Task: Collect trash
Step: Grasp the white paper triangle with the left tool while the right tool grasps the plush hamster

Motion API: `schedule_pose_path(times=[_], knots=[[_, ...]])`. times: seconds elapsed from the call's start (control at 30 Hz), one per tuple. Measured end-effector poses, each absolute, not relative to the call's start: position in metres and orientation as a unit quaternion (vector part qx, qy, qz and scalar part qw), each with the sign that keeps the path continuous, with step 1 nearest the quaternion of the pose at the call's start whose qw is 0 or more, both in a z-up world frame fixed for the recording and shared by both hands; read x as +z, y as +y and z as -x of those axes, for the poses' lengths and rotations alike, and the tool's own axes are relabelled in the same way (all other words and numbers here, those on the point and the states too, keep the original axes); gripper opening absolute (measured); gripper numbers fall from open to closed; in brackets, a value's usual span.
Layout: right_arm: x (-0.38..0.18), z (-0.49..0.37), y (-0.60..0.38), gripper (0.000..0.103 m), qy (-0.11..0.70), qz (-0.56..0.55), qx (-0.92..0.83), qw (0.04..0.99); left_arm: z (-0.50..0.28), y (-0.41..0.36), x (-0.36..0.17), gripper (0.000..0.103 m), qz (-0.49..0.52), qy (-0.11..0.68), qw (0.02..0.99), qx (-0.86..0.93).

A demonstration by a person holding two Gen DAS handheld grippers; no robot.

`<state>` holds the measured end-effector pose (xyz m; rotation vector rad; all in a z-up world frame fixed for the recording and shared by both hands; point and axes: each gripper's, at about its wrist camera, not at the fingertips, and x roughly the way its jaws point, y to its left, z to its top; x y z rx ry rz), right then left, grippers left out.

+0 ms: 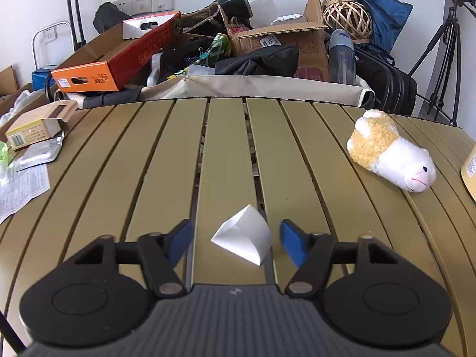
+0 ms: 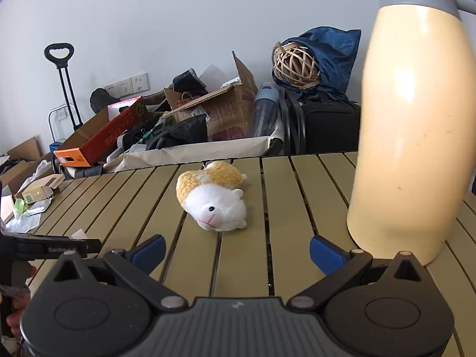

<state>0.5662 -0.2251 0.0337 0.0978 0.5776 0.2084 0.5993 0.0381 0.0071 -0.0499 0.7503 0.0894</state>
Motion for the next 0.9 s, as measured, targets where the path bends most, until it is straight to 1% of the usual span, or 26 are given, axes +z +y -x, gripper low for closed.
schedule_pose_path(times=[0.03,0.07,0.1,0.27,0.7,0.9], knots=[[0.034,-0.568,-0.223,0.103,0.285,-0.046,0.104,0.952,-0.600,0.038,0.007,0.053,0.026,0.367,0.929,0.041],[0.034,-0.570,-0.220,0.103,0.286,-0.043,0.105,0.952,-0.602,0.038,0.007,0.045,0.026,0.368,0.929,0.038],[0.035,-0.572,-0.217,0.103,0.286,-0.041,0.106,0.951,-0.602,0.038,0.007,0.039,0.027,0.368,0.929,0.033],[0.034,-0.583,-0.208,0.103,0.293,-0.036,0.114,0.948,-0.598,0.039,0.012,0.034,0.026,0.351,0.935,0.043],[0.031,-0.660,-0.156,0.103,0.320,0.032,0.098,0.942,-0.578,0.070,0.051,0.033,0.081,0.300,0.949,0.048],[0.021,-0.697,-0.133,0.103,0.343,0.062,0.099,0.932,-0.574,0.094,0.056,0.033,0.099,0.293,0.949,0.059]])
